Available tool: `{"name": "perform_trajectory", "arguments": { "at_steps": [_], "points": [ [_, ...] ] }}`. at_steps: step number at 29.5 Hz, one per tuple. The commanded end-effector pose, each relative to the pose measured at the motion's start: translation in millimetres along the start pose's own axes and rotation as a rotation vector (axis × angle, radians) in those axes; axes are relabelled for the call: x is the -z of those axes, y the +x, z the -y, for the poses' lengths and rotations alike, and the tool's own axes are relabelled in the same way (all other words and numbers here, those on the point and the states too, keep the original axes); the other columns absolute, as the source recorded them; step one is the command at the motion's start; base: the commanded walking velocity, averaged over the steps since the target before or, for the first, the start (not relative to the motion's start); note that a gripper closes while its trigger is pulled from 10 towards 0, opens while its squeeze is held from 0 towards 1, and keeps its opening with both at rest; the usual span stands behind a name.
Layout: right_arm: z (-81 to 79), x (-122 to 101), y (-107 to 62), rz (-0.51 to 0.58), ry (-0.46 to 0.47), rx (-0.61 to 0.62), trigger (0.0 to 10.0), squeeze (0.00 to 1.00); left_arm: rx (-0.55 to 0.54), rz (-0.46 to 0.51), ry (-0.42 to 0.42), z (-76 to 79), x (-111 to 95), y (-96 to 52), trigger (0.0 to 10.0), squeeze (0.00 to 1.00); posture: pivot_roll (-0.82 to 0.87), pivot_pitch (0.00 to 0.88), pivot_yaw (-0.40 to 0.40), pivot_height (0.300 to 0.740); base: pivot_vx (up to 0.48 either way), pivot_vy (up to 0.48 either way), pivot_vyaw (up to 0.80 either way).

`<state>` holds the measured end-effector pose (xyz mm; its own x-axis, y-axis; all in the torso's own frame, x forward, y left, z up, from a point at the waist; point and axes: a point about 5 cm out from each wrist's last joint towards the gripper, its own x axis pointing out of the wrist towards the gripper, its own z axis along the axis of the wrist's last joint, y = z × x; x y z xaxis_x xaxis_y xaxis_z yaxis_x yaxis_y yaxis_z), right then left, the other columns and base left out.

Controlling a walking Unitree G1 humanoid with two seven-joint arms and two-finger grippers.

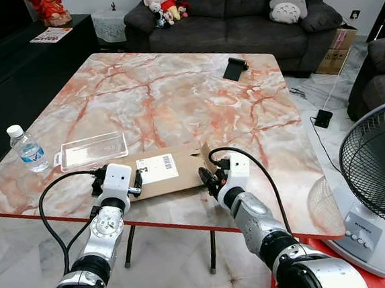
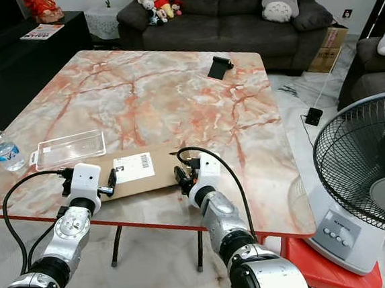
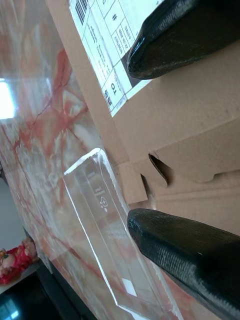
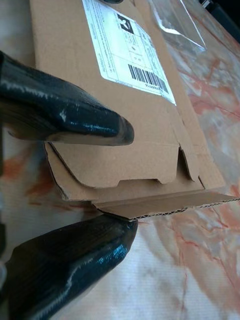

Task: Picking trash to rubbish bin

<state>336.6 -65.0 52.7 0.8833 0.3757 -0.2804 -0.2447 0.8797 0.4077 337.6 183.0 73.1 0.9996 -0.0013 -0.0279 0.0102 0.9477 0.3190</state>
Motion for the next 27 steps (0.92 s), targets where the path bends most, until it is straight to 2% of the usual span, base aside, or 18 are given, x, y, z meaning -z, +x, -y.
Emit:
{"name": "perform_trajectory", "arguments": {
  "at_steps": [1,27],
  "points": [
    [-14.1,3.3,3.4,-0.007,0.01,-0.025,0.0,0.0,0.026,0.019,0.01,4.9,-5.4,2.7,10.0,0.0,0.1,0.011,-0.062,0.74,0.0,0.0,0.0],
    [-12.0,-2.4,3.6,0.039,0.05,-0.012,0.0,0.0,0.035,0.024,0.008,7.3,-7.0,3.4,10.0,0.0,0.1,0.009,-0.059,0.74,0.0,0.0,0.0]
  ]
}}
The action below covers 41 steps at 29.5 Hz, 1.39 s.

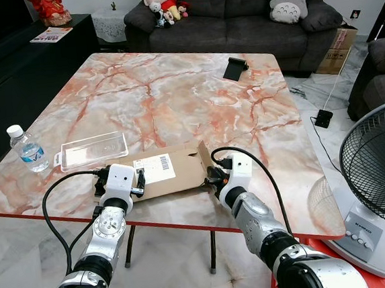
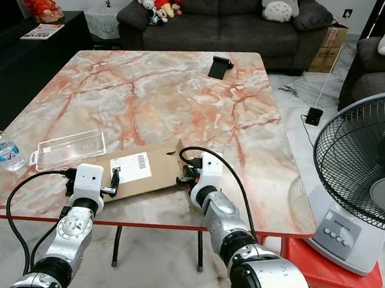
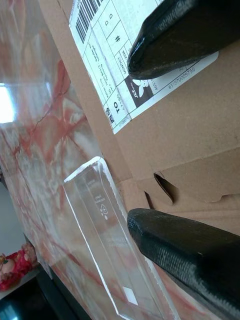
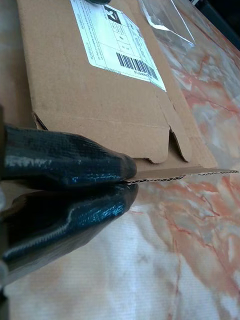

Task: Picking trash to rubbish bin

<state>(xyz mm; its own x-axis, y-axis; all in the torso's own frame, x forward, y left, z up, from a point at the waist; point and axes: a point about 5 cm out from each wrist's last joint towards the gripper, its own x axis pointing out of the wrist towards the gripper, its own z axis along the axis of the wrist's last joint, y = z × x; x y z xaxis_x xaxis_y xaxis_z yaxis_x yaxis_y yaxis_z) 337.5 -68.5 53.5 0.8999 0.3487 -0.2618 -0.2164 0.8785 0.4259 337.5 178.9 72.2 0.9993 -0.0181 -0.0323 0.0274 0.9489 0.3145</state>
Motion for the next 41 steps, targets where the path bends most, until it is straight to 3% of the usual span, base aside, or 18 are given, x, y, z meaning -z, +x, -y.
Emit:
{"name": "perform_trajectory", "arguments": {
  "at_steps": [1,9,10,14,20,29,32,39,41],
  "points": [
    [-14.2,0,4.0,0.011,0.028,-0.029,0.0,0.0,0.017,0.025,0.011,3.3,-7,3.6,10.0,0.0,0.1,0.008,-0.06,0.74,0.0,0.0,0.0],
    [-4.8,-8,3.1,0.061,0.063,0.023,0.0,0.0,0.006,0.044,0.005,2.7,-9,3.9,10.0,0.0,0.1,0.006,-0.06,0.74,0.0,0.0,0.0],
    [-1.5,-13,3.2,0.087,0.078,0.039,10.0,0.0,0.0,0.051,-0.002,2.0,-10,4.0,10.0,0.0,0.1,0.006,-0.06,0.74,0.0,0.0,0.0],
    [11.6,-36,2.7,0.197,0.162,0.08,10.0,0.0,-0.039,0.066,-0.024,-3.3,-12,4.3,10.0,0.0,0.1,0.007,-0.06,0.74,0.0,0.0,0.0],
    [21.9,-46,0.7,0.244,0.193,0.115,10.0,0.0,-0.056,0.066,-0.049,-6.5,-12,4.5,10.0,0.0,0.09,0.008,-0.06,0.74,0.0,0.0,0.0],
    [41.7,-50,-8.5,0.302,0.176,0.159,10.0,0.0,-0.089,0.06,-0.076,-11.3,-10,3.2,10.0,0.0,0.09,0.007,-0.059,0.74,0.0,0.0,0.0],
    [58.9,-50,-17.6,0.332,0.134,0.226,10.0,0.0,-0.106,0.057,-0.077,-15.5,-7,1.3,10.0,0.0,0.08,0.01,-0.055,0.74,0.0,0.0,0.0],
    [71.9,-53,-25.9,0.361,0.068,0.255,10.0,0.0,-0.122,0.051,-0.085,-19.2,-6,0.4,10.0,0.0,0.07,0.01,-0.054,0.74,0.0,0.0,0.0],
    [83.5,-55,-32.3,0.378,0.053,0.3,10.0,0.0,-0.124,0.049,-0.089,-19.1,-5,0.3,10.0,0.0,0.07,0.01,-0.053,0.74,0.0,0.0,0.0]
  ]
}}
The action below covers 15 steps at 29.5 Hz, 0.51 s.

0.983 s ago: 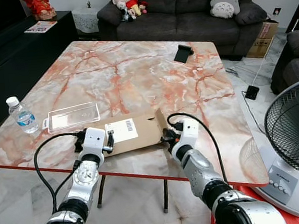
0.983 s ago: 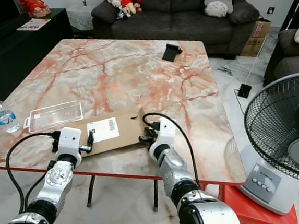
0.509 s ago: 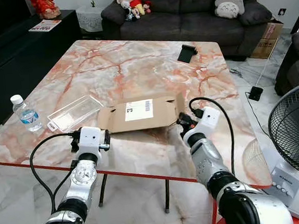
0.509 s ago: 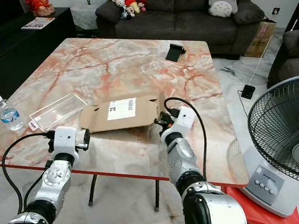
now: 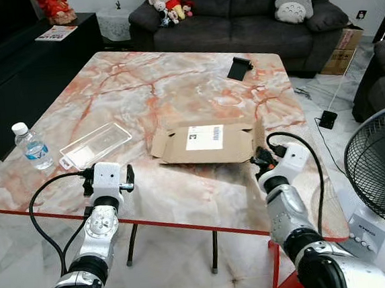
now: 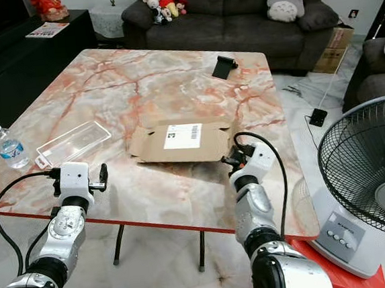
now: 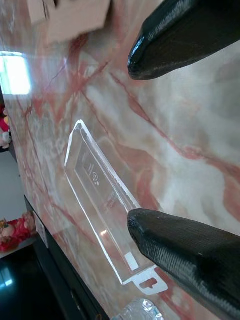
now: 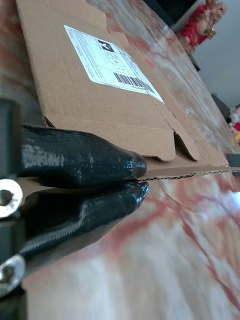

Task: Picking trash to rubbish bin

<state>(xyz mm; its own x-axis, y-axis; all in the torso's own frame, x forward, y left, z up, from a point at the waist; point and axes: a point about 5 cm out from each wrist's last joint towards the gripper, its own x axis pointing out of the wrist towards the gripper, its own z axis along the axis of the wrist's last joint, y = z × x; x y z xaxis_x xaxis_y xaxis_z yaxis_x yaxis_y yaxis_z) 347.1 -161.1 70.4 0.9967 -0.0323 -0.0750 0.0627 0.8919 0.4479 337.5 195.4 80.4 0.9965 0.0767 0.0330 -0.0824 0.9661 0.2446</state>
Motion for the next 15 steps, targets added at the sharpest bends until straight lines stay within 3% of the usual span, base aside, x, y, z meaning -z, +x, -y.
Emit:
{"name": "perform_trajectory", "arguments": {
  "at_steps": [1,8,15],
  "points": [
    [7.1,-8,0.4,0.037,-0.023,0.023,10.0,0.0,-0.014,0.013,-0.016,-0.5,-3,1.0,10.0,0.0,0.07,0.01,-0.053,0.74,0.0,0.0,0.0],
    [17.1,-9,-4.1,0.064,-0.062,0.065,10.0,0.0,-0.011,0.006,-0.021,1.2,0,-0.7,10.0,0.0,0.05,0.0,-0.043,0.74,0.0,0.0,0.0],
    [26.9,3,-15.4,0.014,-0.205,0.028,10.0,0.0,-0.012,0.01,-0.006,-4.8,2,-3.8,10.0,0.0,0.04,0.0,-0.034,0.74,0.0,0.0,0.0]
  ]
}}
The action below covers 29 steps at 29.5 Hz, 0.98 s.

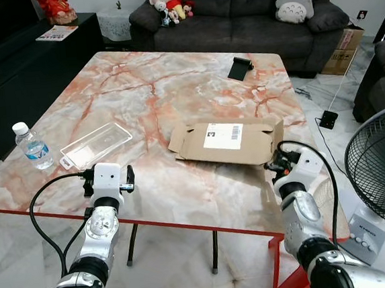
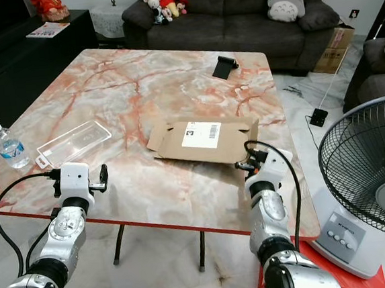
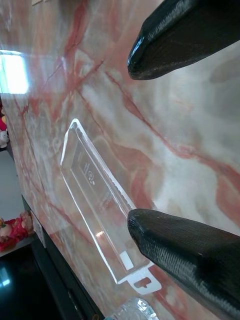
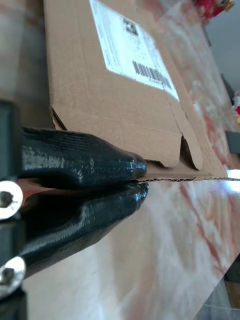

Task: Picking trash to rubbish bin

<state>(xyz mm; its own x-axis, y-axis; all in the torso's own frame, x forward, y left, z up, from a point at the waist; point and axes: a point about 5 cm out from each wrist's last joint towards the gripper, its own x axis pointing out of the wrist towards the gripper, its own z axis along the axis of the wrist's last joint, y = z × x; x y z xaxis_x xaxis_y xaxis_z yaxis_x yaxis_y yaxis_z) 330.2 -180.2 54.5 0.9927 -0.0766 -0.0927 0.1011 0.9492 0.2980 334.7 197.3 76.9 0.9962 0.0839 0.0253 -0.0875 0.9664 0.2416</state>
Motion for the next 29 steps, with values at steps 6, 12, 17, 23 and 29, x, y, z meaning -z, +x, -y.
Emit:
{"name": "perform_trajectory", "arguments": {
  "at_steps": [6,12,17,23,29],
  "points": [
    [12.5,6,-11.9,-0.003,-0.187,-0.076,10.0,0.0,-0.002,0.02,0.03,-15.7,3,-5.3,10.0,0.0,0.04,0.0,-0.03,0.74,0.0,0.0,0.0],
    [13.4,10,-17.0,-0.009,-0.233,-0.104,10.0,0.0,0.027,0.019,0.07,-20.1,4,-6.0,10.0,0.0,0.03,0.0,-0.02,0.74,0.0,0.0,0.0],
    [11.6,6,-15.3,0.013,-0.238,-0.098,10.0,0.0,0.021,0.028,0.06,-20.2,2,-5.4,10.0,0.0,0.03,0.0,-0.018,0.74,0.0,0.0,0.0],
    [3.4,8,-14.8,0.015,-0.235,-0.114,10.0,0.0,0.037,0.033,0.055,-10.9,0,-3.7,10.0,0.0,0.03,0.0,-0.023,0.74,-0.243,0.0,0.0],
    [1.2,9,-15.1,0.017,-0.227,-0.108,10.0,0.0,0.039,0.035,0.049,-9.2,-1,-3.2,10.0,0.0,0.03,0.0,-0.024,0.74,-0.299,0.0,0.0]
  ]
}}
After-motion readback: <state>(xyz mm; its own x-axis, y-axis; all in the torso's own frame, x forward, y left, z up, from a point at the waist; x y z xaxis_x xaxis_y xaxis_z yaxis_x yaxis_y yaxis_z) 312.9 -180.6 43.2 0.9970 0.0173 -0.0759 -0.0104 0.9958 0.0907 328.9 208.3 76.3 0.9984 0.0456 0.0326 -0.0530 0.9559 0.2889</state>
